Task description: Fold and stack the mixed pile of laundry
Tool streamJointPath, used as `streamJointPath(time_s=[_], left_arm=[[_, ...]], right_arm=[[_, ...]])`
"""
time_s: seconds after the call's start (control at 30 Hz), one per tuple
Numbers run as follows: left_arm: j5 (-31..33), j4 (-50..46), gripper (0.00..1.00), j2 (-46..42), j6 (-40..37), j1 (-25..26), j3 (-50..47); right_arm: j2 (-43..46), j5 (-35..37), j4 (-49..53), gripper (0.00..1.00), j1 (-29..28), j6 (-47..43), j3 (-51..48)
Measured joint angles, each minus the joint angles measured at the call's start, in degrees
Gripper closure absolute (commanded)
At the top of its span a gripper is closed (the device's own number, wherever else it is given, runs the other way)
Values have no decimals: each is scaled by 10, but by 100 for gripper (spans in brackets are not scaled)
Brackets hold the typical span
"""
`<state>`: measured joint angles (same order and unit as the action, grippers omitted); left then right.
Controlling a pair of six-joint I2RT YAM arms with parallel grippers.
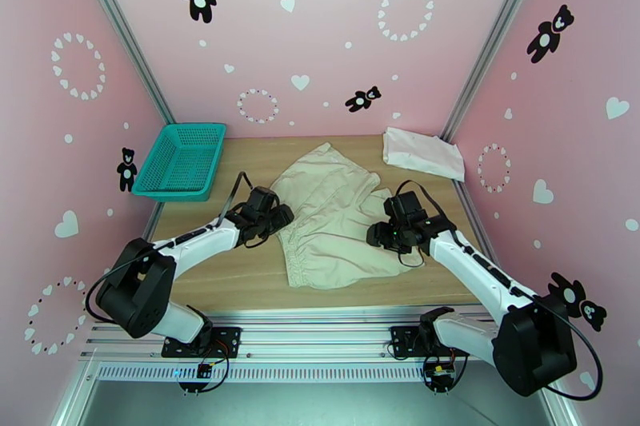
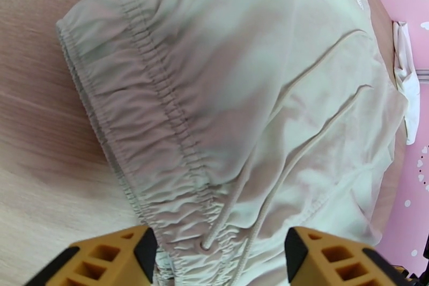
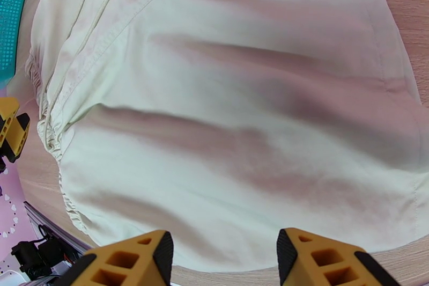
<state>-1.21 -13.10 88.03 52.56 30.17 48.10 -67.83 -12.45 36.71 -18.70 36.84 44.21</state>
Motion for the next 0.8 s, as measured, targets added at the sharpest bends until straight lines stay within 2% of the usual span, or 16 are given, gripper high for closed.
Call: streamJointPath(time_s=[0.2,0.5,0.8], left_arm=[[9,-20,27,77,0,-4,47],[23,-47,18,89,2,-5,67],[28,-56,21,89,8,-3,67]], right_arm=[[1,-1,0,43,0,-3,0],[6,1,0,43,0,-4,-14],[6,0,-2,43,0,-4,-14]])
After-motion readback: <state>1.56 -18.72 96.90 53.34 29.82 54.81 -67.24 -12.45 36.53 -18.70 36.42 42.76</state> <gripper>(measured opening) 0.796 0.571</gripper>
